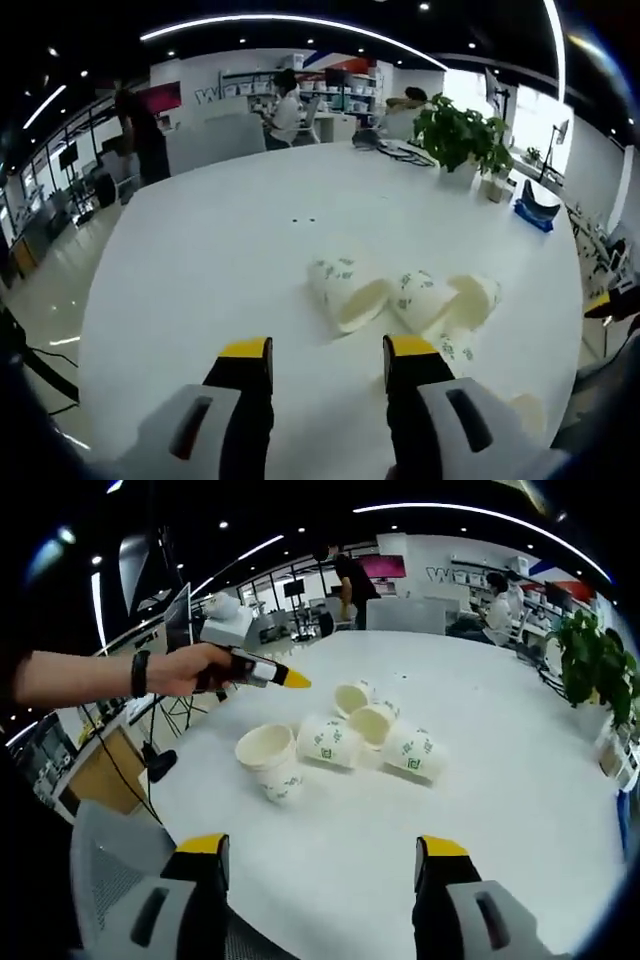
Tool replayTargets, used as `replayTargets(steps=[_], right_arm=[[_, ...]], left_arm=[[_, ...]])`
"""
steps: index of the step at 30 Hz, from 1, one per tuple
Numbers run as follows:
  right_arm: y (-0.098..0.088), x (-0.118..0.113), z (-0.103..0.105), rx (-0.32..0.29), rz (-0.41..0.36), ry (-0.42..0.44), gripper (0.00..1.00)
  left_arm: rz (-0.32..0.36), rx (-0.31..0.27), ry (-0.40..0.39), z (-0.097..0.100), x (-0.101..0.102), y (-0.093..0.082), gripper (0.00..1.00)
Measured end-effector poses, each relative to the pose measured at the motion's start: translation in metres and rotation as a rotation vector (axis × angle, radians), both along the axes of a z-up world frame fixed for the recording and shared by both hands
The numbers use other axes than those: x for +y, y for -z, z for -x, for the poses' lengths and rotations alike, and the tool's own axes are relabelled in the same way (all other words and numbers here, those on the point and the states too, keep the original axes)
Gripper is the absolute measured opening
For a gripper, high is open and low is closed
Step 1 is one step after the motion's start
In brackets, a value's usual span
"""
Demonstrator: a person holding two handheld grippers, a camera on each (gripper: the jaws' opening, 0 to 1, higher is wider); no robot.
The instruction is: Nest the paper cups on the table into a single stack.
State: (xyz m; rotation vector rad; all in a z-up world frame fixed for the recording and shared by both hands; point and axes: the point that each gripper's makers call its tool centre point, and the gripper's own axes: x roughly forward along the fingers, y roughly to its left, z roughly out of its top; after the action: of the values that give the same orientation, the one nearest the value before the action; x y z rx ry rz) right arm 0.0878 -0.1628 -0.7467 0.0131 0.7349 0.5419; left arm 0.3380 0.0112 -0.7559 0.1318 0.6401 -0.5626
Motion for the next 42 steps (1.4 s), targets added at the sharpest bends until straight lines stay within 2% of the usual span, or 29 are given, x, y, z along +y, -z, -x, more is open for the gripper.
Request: replayTargets(steps=[2, 4, 6, 12, 14, 17, 20, 26, 28, 32, 38, 42], right_arm=[[0.0, 0.0, 0.0, 0.0, 0.001, 0.004, 0.76], [0.0, -0.001, 0.001, 0.001, 0.002, 0.008, 0.76], [0.0, -0.002, 0.001, 0.003, -0.005, 0.019, 0.76], [0.002, -0.002, 0.002, 0.004, -0.009, 0.023, 0.76], [0.001, -0.003, 0.002, 0.001, -0.013, 0.027, 0.76], [-0.001, -0.003, 0.0, -0.003, -0.021, 0.031, 0.76], [-0.001, -0.002, -0.001, -0.006, -0.022, 0.03, 0.76], [-0.002, -0.006, -0.003, -0.004, -0.024, 0.044, 0.76], [-0.002, -0.008, -0.004, -0.001, -0.022, 0.048, 0.76], [0.0, -0.01, -0.006, 0.006, -0.022, 0.053, 0.76], [0.006, -0.01, -0.01, 0.018, -0.022, 0.056, 0.76], [0.006, -0.011, -0.013, 0.022, -0.025, 0.063, 0.75]], left_arm=[[0.006, 0.005, 0.002, 0.002, -0.003, 0.001, 0.42], [0.003, 0.006, 0.004, -0.008, -0.008, 0.008, 0.42], [0.012, 0.011, 0.006, -0.01, -0.011, 0.007, 0.42], [0.012, 0.023, 0.004, -0.017, -0.017, 0.02, 0.41], [0.014, 0.031, 0.001, -0.026, -0.018, 0.027, 0.4], [0.021, 0.04, 0.001, -0.019, -0.019, 0.026, 0.4], [0.029, 0.049, -0.004, -0.021, -0.022, 0.032, 0.4], [0.048, 0.071, -0.012, -0.04, -0.032, 0.055, 0.39], [0.057, 0.077, -0.025, -0.038, -0.03, 0.054, 0.39], [0.067, 0.077, -0.05, -0.049, -0.033, 0.066, 0.38], [0.072, 0.073, -0.056, -0.052, -0.036, 0.07, 0.39], [0.081, 0.064, -0.061, -0.063, -0.038, 0.075, 0.38]])
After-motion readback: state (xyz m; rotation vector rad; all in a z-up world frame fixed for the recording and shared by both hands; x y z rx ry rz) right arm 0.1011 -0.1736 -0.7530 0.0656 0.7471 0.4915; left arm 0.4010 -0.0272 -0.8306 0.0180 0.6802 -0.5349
